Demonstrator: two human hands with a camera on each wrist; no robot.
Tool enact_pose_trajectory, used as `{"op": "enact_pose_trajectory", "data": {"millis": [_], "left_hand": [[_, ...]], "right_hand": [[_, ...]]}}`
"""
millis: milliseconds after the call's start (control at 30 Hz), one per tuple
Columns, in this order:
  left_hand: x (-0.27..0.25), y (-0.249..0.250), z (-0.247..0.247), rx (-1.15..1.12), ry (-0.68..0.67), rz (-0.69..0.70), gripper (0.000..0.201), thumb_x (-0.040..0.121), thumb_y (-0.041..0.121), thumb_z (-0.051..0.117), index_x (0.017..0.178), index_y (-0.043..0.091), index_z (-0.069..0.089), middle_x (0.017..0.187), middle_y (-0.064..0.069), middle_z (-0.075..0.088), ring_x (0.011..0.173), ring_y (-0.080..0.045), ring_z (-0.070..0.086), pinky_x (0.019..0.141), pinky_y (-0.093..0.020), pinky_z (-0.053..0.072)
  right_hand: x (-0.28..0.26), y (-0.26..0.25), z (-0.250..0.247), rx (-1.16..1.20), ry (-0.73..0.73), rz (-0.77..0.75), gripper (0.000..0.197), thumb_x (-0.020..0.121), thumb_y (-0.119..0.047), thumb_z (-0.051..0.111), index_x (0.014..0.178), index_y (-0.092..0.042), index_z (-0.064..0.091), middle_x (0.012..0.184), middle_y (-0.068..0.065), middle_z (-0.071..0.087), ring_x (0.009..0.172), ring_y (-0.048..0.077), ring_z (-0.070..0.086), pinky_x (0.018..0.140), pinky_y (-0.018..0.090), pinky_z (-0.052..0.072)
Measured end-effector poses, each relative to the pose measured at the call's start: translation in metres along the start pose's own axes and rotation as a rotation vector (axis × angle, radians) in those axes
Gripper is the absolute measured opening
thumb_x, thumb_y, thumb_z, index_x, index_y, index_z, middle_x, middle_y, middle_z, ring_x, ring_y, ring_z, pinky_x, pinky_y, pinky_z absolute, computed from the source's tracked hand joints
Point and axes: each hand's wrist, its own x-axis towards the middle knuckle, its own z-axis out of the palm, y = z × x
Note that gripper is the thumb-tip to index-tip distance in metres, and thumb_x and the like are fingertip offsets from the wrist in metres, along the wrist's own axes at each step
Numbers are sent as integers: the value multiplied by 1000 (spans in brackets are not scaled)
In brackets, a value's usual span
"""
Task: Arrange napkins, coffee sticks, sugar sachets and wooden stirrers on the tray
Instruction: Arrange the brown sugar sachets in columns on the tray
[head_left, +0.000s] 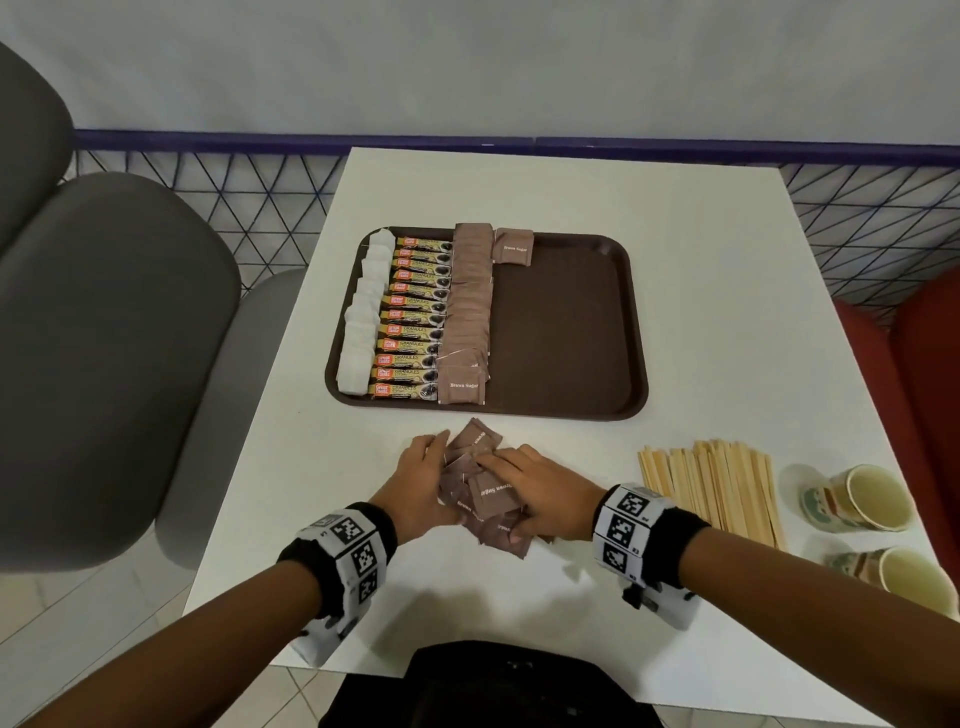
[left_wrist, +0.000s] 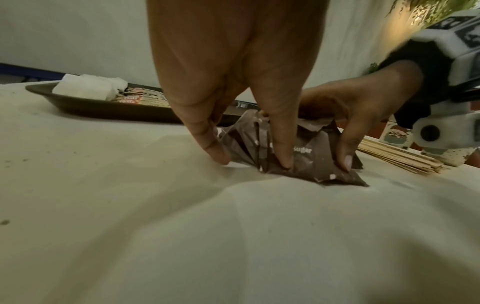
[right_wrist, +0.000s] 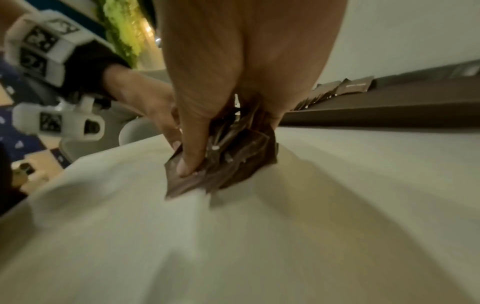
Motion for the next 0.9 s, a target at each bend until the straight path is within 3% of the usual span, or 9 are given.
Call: {"op": "enact_pose_trajectory", "data": {"millis": [100, 200, 267, 367, 567, 633, 733, 800, 900], "left_hand": [[5, 1, -4, 38, -33, 24, 96, 68, 27, 81, 145, 11, 26, 143, -8, 23, 133, -25, 26, 108, -26, 27], [7, 2, -5, 27, -41, 56, 75, 72, 21, 77, 136, 14, 40, 135, -5, 33, 126, -22, 36, 100, -21, 32], [5, 4, -4, 16, -51, 71, 64, 76, 18, 74, 133, 12, 44, 129, -5, 40, 119, -20, 43, 92, -14, 32], [4, 5, -4, -22, -48, 74, 64, 79, 13, 71, 136, 11, 42, 127, -6, 44, 115, -19, 46, 89, -13, 33], [1, 8, -4, -215, 68, -3, 70, 79, 8, 70, 140, 8, 35, 129, -10, 46, 116, -24, 49, 92, -20, 38], [1, 7, -4, -262, 86, -15, 65, 76, 8, 73, 133, 7, 43, 123, -9, 51, 108, -23, 53, 92, -26, 44], [1, 6, -3, -375, 111, -5, 55, 72, 4, 76, 120, 9, 50, 101, -2, 57, 88, -19, 56, 87, -32, 50], [0, 5, -3, -455, 131, -2, 51, 71, 1, 77, 114, 14, 51, 88, 5, 57, 77, -12, 58, 78, -24, 51], [-3, 3, -4, -515, 154, -3, 48, 73, 3, 76, 111, 20, 52, 87, 2, 58, 77, -11, 59, 71, -12, 49]], "right_hand": [[-3, -1, -1, 6, 64, -47, 97, 71, -23, 73, 146, -13, 13, 145, 4, 31, 120, 21, 29, 101, 26, 26], [-1, 1, -3, -59, 129, -36, 113, 62, -35, 79, 147, -16, 8, 149, 6, 19, 130, 23, 23, 110, 34, 24], [4, 4, -6, -67, 97, 3, 124, 57, -40, 82, 148, -17, 1, 151, 7, 12, 135, 24, 18, 113, 42, 24], [13, 3, -13, -106, -7, 47, 127, 57, -42, 82, 147, -18, -5, 153, 6, 10, 137, 25, 16, 113, 42, 21], [25, -4, -13, 5, -31, 136, 111, 58, -30, 84, 143, -9, 17, 133, 11, 32, 121, 25, 32, 104, 36, 34], [26, -5, -10, 44, -30, 164, 95, 57, -26, 84, 134, -9, 31, 124, 11, 35, 115, 25, 34, 97, 35, 37], [27, -8, -8, 53, -33, 190, 82, 60, -25, 82, 126, -8, 36, 121, 11, 37, 113, 25, 35, 93, 33, 36], [26, -11, -9, 128, -14, 205, 77, 61, -23, 81, 123, -8, 37, 121, 10, 42, 110, 24, 41, 86, 29, 37], [23, -14, -11, 307, 13, 211, 70, 63, -20, 80, 118, -12, 38, 114, 8, 54, 92, 22, 54, 72, 26, 40]]}}
